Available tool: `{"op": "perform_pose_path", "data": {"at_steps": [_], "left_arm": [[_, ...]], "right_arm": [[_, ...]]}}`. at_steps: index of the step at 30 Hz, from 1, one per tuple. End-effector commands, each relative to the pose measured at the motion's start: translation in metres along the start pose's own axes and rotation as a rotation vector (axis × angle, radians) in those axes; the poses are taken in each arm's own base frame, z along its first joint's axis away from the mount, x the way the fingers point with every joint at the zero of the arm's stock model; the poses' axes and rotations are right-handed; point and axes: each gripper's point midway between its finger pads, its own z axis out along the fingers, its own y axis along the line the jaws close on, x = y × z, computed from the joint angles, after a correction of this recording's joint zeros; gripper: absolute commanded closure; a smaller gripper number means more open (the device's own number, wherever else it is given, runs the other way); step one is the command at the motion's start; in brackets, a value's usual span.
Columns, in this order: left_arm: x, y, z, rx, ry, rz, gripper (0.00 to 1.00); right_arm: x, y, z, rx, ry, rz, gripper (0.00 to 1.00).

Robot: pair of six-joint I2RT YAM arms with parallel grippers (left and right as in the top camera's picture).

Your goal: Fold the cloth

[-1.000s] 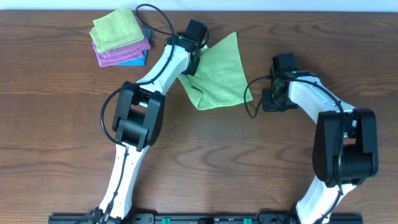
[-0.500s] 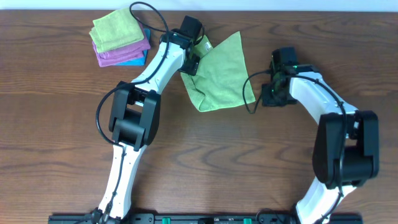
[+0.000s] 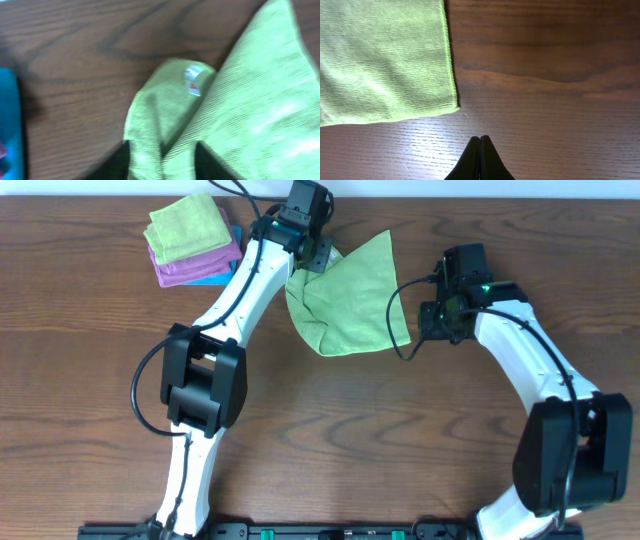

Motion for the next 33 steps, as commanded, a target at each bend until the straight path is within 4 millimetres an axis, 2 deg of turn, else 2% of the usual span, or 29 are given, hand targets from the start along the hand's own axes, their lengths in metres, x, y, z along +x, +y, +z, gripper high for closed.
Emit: {"op": "perform_pose_path", "data": {"at_steps": [1, 4, 9, 11, 23, 26, 33], "left_arm": [[-0.013, -0.008, -0.014, 0.050, -0.037, -0.009, 0.94], [-0.019, -0.009, -0.013, 0.052, -0.063, -0.010, 0.94], [-0.050, -0.015, -0.009, 0.099, -0.195, -0.009, 0.94], [-0.056, -0.023, -0.003, 0.162, -0.221, -0.023, 0.94], [-0.031, -0.022, 0.072, 0.174, -0.195, -0.006, 0.94], [-0.026, -0.021, 0.080, 0.166, -0.188, -0.006, 0.94], [-0.019, -0.002, 0.099, 0.086, -0.185, -0.017, 0.94]], "right_arm": [[-0.008, 0.009, -0.010, -0.025, -0.031, -0.012, 0.99], [-0.007, 0.023, -0.011, -0.083, -0.028, -0.024, 0.99], [-0.013, 0.049, -0.013, -0.141, -0.061, -0.066, 0.98], [-0.017, 0.056, -0.013, -0.150, -0.083, -0.078, 0.99], [-0.020, 0.056, -0.013, -0.139, -0.098, -0.082, 0.98], [-0.018, 0.055, -0.013, -0.137, -0.090, -0.082, 0.98], [-0.017, 0.055, -0.013, -0.137, -0.084, -0.081, 0.99]]}}
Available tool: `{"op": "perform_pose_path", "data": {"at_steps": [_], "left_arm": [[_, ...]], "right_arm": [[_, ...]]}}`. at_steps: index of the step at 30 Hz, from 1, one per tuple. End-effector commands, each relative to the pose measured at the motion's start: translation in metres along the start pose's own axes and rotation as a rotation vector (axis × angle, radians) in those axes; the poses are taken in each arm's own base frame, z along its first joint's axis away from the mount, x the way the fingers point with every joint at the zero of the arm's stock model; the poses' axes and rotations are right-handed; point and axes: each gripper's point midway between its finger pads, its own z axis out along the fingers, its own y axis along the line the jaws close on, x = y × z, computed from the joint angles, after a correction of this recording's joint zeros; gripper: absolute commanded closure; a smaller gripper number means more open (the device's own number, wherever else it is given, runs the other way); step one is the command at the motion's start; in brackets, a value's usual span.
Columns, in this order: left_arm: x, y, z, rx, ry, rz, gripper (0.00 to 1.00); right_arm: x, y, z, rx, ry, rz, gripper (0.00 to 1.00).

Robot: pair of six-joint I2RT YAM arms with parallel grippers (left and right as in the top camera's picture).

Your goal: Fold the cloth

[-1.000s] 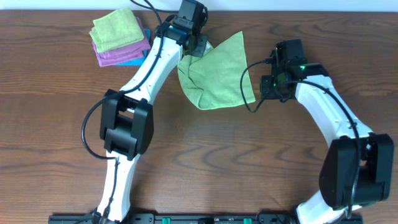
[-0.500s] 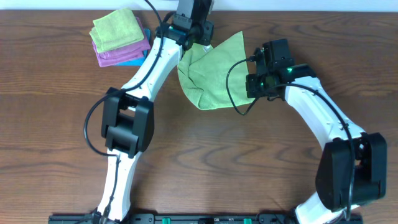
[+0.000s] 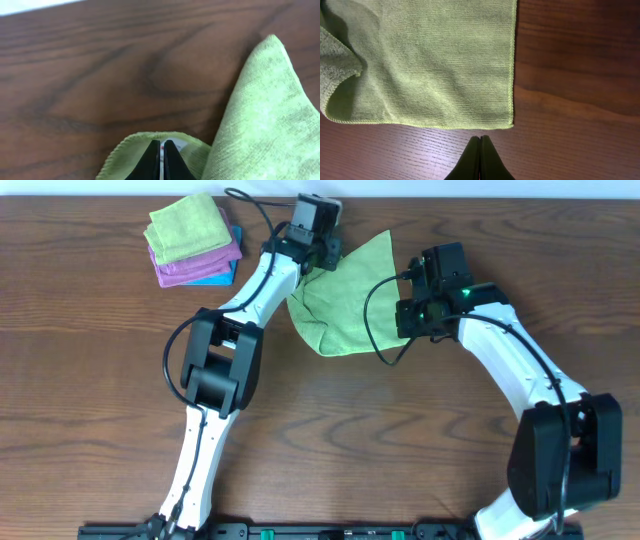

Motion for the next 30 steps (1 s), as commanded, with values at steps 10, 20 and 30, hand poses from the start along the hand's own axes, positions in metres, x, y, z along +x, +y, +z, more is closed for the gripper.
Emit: {"op": "perform_pose_path", "data": {"at_steps": [10, 20, 30], "left_arm": [[0.005, 0.016, 0.015, -0.038, -0.014, 0.025, 0.94], [0.022, 0.019, 0.031, -0.039, 0.009, 0.022, 0.94], [0.023, 0.020, 0.035, -0.040, 0.004, 0.022, 0.94]], "right_arm": [[-0.006, 0.002, -0.006, 0.001, -0.015, 0.002, 0.98], [-0.010, 0.001, -0.001, 0.006, -0.029, 0.002, 0.98], [-0.006, 0.008, 0.004, -0.013, -0.013, -0.008, 0.98]]}}
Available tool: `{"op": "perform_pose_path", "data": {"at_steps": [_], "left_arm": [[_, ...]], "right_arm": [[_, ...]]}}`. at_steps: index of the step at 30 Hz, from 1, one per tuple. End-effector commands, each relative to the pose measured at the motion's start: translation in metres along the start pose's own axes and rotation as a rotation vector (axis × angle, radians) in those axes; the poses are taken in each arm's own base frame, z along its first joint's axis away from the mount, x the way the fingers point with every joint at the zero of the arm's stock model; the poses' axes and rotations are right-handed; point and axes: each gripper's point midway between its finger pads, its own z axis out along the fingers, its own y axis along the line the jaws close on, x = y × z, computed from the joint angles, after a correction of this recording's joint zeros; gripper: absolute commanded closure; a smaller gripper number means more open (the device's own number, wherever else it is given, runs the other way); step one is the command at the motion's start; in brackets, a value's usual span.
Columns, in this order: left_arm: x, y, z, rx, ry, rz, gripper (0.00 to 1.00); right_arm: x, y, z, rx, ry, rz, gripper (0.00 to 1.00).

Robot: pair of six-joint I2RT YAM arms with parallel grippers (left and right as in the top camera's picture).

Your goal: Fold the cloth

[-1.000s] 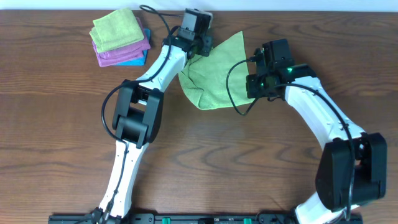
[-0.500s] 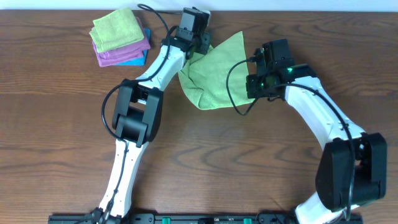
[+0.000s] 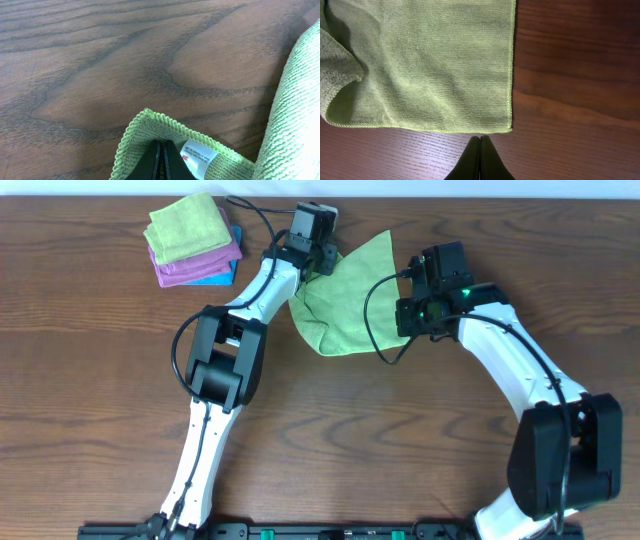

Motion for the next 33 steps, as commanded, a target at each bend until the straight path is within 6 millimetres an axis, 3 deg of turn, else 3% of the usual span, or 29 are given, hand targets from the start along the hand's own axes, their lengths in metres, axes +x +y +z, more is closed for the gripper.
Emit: {"op": "perform_pose_path", "data": {"at_steps": [1, 13, 27, 33], "left_arm": [[0.006, 0.006, 0.008, -0.012, 0.007, 0.014, 0.94], [0.006, 0.009, 0.007, -0.015, 0.010, 0.009, 0.94], [0.011, 0.009, 0.007, -0.016, 0.031, 0.007, 0.94], [0.012, 0.010, 0.007, -0.016, 0.034, 0.007, 0.94]], "right_arm": [[-0.001, 0.011, 0.009, -0.024, 0.011, -0.010, 0.98], [0.023, 0.012, 0.059, -0.015, 0.119, -0.021, 0.99], [0.018, -0.005, 0.091, 0.067, 0.088, -0.038, 0.98], [0.039, -0.010, 0.093, 0.089, 0.172, -0.053, 0.98]]}}
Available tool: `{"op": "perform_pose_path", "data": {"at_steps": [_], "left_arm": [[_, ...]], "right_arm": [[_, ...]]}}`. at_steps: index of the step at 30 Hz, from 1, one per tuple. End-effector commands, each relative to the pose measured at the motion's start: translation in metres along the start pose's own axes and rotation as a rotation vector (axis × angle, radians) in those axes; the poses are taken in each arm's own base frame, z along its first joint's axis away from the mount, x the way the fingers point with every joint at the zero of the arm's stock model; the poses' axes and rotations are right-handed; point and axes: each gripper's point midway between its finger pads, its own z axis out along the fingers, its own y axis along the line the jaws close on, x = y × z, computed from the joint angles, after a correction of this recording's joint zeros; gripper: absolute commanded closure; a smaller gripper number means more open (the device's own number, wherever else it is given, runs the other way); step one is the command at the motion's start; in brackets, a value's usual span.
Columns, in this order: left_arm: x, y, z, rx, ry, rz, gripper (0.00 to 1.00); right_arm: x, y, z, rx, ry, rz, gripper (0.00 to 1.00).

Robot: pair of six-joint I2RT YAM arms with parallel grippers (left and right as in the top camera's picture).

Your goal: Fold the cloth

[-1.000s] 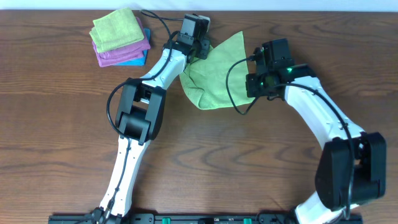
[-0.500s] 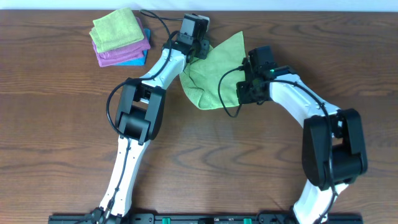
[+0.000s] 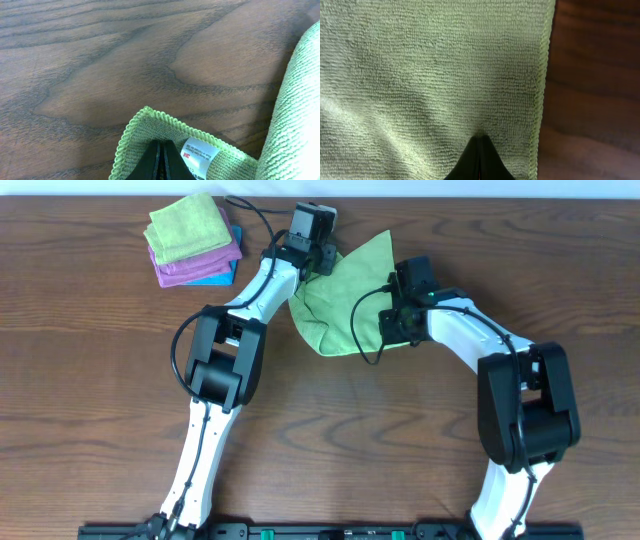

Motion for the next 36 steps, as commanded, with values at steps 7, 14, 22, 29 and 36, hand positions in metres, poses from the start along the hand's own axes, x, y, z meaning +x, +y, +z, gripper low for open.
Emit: {"op": "perform_pose_path", "data": {"at_steps": [7, 14, 22, 29, 36], "left_arm": [[0.016, 0.008, 0.007, -0.016, 0.050, 0.005, 0.94], [0.030, 0.009, 0.006, -0.021, 0.108, -0.054, 0.94], [0.036, 0.007, 0.005, -0.022, 0.132, -0.109, 0.94], [0.038, 0.000, 0.006, -0.015, 0.138, -0.101, 0.94], [0.049, 0.000, 0.004, -0.021, 0.185, -0.103, 0.94]], "right_arm": [[0.046, -0.022, 0.005, 0.124, 0.185, 0.007, 0.98], [0.069, -0.023, -0.001, 0.154, 0.270, 0.167, 0.99], [0.081, 0.010, -0.002, 0.096, 0.316, 0.274, 0.99], [0.090, 0.027, -0.004, 0.185, 0.308, 0.179, 0.98], [0.100, -0.001, -0.011, 0.362, 0.313, 0.121, 0.99]]}}
